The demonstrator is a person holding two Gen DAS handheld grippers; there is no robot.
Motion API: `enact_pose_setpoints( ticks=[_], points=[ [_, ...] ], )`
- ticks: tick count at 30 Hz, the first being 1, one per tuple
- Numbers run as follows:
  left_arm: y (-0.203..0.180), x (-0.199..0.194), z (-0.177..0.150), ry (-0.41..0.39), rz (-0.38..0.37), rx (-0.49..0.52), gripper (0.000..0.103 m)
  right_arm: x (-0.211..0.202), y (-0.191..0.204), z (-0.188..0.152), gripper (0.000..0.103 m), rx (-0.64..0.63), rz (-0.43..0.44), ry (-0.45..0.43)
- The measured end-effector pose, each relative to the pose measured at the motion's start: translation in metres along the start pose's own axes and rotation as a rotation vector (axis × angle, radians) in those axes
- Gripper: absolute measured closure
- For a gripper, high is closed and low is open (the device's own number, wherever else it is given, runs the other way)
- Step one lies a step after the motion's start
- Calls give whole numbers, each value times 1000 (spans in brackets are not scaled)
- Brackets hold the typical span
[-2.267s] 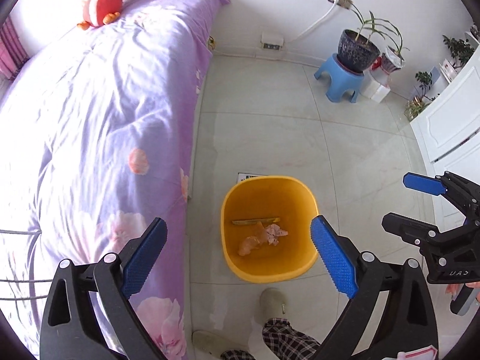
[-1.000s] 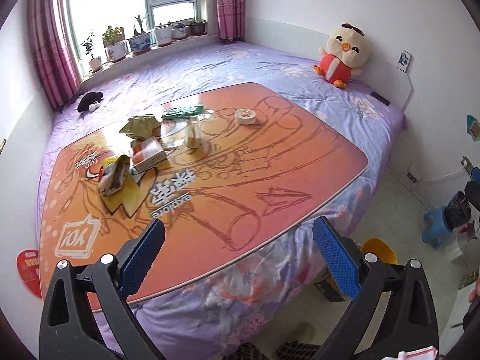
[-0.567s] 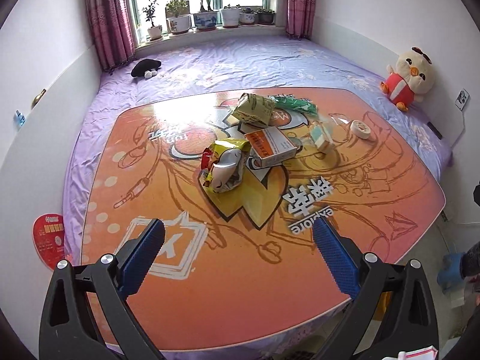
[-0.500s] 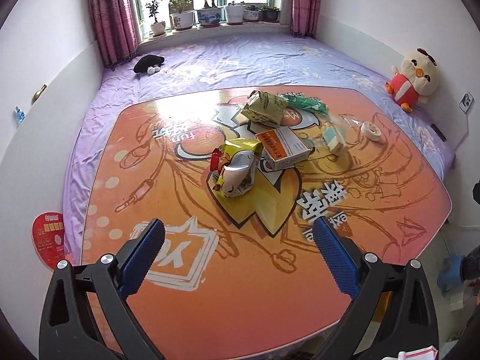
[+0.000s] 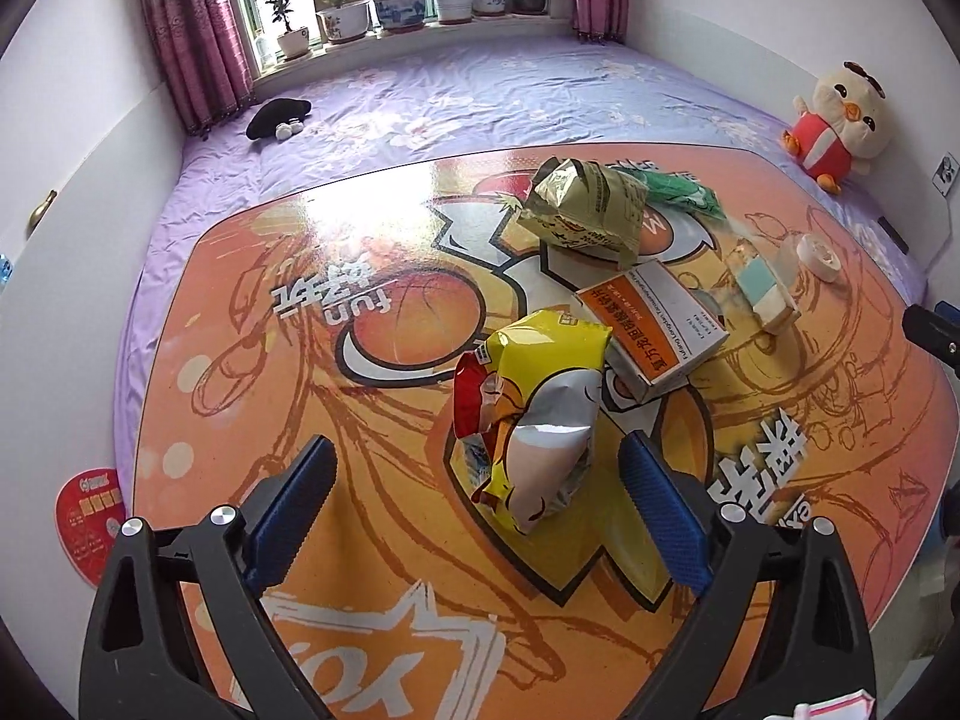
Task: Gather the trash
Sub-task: 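Move both tools back toward the orange table, then grasp the yellow chip bag with the left tool while the right tool grasps the tape roll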
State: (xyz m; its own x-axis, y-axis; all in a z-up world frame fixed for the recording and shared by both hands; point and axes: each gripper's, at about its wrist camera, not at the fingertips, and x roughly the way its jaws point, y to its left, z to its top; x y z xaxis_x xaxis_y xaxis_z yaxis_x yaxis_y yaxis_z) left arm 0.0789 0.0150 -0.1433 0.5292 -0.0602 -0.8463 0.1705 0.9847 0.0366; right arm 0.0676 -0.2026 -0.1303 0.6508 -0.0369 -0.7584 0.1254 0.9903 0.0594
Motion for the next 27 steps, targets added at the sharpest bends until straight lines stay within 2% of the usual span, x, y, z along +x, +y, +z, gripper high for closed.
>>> enact_pose_setpoints(
  ticks=[4,6,10,17,19,24,25,27],
  points=[
    [9,5,7,11,-2,-20,9,25,-1,11,5,9,-11,40],
    [11,7,10,19,-2,-18,8,39,-1,16,15,16,3,75],
    [17,10,16,30,3,-25,7,61,2,27,20,11,-7,120],
    [17,15,23,40,6,-28,4,82,6,42,23,-22,-36,141],
    [17,16,25,41,4,-27,4,83,7,44,27,-29,-28,139],
    [13,15,29,40,-10,-7,15,83,11,49,54,-50,2,134],
    [13,13,28,39,-14,-3,17,83,12,50,56,-51,6,132],
    [9,11,27,36,-22,11,27,81,12,49,63,-50,12,127]
  ],
)
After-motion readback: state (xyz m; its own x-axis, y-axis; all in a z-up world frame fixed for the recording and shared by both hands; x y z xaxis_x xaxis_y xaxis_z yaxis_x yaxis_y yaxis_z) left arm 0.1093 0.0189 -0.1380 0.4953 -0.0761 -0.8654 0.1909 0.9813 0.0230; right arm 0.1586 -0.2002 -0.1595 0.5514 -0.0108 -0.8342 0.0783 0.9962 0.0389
